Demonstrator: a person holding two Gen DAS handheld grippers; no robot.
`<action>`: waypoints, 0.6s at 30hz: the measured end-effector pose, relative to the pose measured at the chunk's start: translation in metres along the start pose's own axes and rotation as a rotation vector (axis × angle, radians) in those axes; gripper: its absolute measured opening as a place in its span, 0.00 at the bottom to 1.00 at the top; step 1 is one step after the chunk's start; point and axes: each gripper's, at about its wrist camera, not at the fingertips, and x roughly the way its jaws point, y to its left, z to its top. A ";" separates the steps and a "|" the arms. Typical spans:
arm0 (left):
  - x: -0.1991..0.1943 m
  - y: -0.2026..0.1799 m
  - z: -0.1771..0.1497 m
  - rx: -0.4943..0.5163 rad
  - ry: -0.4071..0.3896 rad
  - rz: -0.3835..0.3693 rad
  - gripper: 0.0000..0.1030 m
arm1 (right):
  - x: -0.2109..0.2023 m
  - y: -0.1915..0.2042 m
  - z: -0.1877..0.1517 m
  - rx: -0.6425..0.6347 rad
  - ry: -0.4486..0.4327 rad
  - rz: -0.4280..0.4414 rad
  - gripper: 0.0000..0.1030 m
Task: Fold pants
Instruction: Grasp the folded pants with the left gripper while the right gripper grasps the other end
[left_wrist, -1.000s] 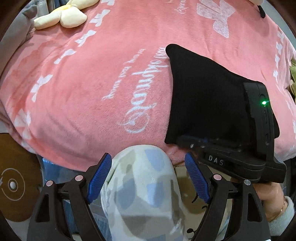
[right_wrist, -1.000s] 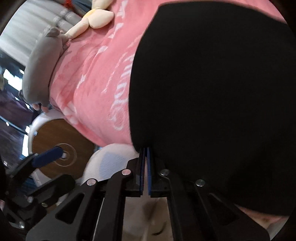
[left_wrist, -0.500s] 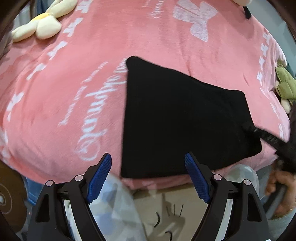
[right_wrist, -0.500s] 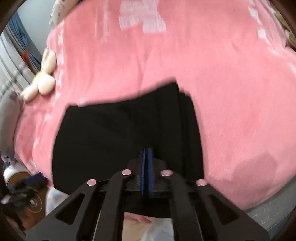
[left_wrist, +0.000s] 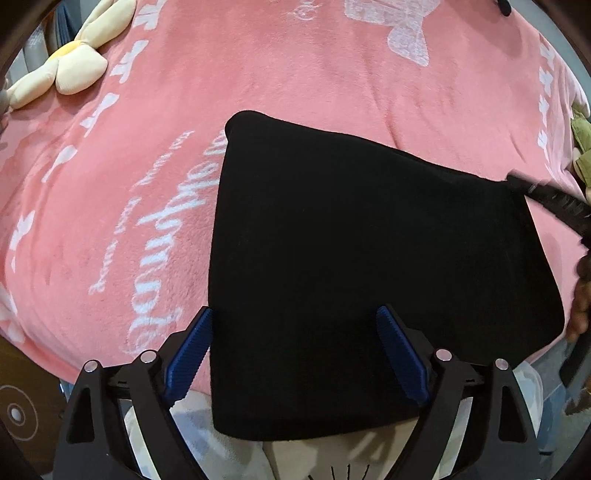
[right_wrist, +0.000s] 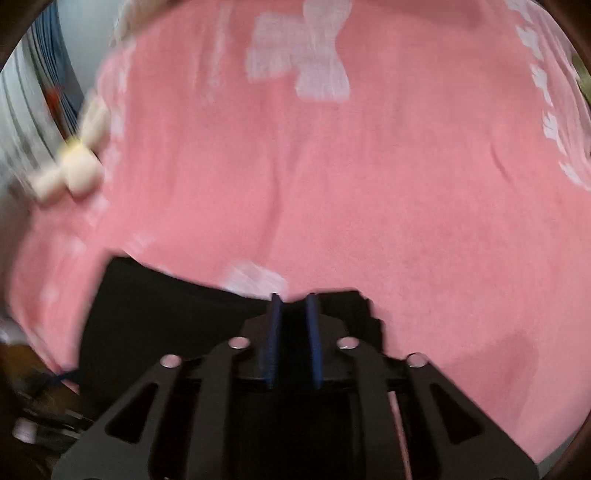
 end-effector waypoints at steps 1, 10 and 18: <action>0.001 0.000 0.000 -0.002 0.001 -0.002 0.84 | 0.008 -0.007 -0.003 0.007 0.017 -0.007 0.10; -0.004 0.005 -0.004 -0.016 0.011 -0.017 0.84 | -0.067 -0.003 -0.050 0.070 -0.113 -0.041 0.52; -0.016 0.030 -0.031 -0.107 -0.019 -0.183 0.84 | -0.083 -0.021 -0.099 0.156 -0.053 -0.022 0.77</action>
